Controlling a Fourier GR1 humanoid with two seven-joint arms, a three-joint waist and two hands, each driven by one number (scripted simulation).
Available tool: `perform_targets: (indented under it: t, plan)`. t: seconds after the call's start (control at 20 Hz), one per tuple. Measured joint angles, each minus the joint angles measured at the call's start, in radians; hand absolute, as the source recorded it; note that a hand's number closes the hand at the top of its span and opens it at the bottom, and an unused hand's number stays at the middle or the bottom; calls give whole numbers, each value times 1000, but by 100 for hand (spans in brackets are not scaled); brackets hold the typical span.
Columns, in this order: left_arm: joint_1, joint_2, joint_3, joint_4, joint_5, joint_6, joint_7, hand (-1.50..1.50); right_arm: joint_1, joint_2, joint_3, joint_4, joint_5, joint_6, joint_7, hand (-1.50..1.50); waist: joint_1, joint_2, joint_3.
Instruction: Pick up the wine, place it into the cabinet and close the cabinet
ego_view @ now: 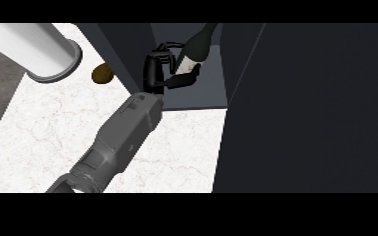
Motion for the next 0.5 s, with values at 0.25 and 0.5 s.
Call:
perform_targets:
  t: [0.25,0.5]
  plan:
    - [-64,4,46,92,11,-28,-17,150,25,12,10,-3,-5,9,-12,-150,-7,3,0]
    - [-122,5,63,176,-7,15,-35,150,9,17,21,3,-7,7,-11,-150,-13,6,0]
